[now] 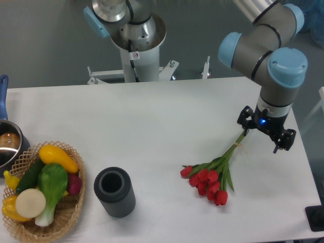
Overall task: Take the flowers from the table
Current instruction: 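Move the open gripper over the green tulip stems and lower it, then close the gripper around the tulip stems just below the blooms, then lift the gripped red tulips up off the table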
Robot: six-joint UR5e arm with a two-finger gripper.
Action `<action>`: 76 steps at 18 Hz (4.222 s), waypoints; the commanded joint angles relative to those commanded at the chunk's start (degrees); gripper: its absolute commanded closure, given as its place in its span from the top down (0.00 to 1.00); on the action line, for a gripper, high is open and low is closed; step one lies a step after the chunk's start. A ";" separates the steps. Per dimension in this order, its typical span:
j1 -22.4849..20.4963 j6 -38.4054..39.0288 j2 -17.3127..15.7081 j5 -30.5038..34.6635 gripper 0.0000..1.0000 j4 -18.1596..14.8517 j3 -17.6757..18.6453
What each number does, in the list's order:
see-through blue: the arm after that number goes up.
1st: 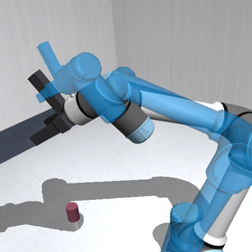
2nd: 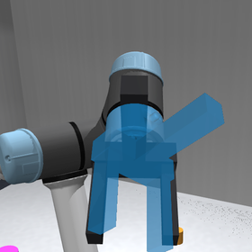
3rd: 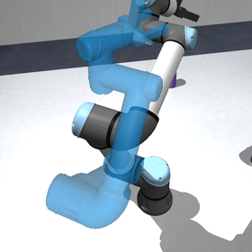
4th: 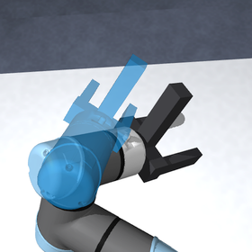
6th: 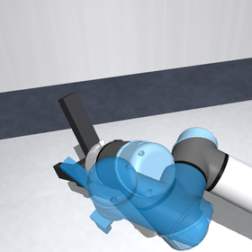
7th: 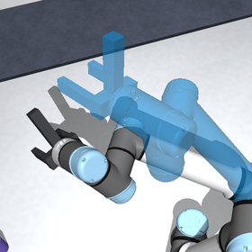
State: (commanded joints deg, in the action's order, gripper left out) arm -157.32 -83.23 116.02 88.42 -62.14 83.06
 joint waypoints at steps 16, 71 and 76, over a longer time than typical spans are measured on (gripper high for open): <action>3.08 0.96 -0.70 0.79 1.00 13.09 13.43; 7.03 13.03 4.30 2.11 0.06 -0.44 -5.97; 6.86 11.17 4.57 2.55 0.05 -2.19 -7.91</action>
State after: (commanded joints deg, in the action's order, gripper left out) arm -150.47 -72.06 120.59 90.97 -64.33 75.15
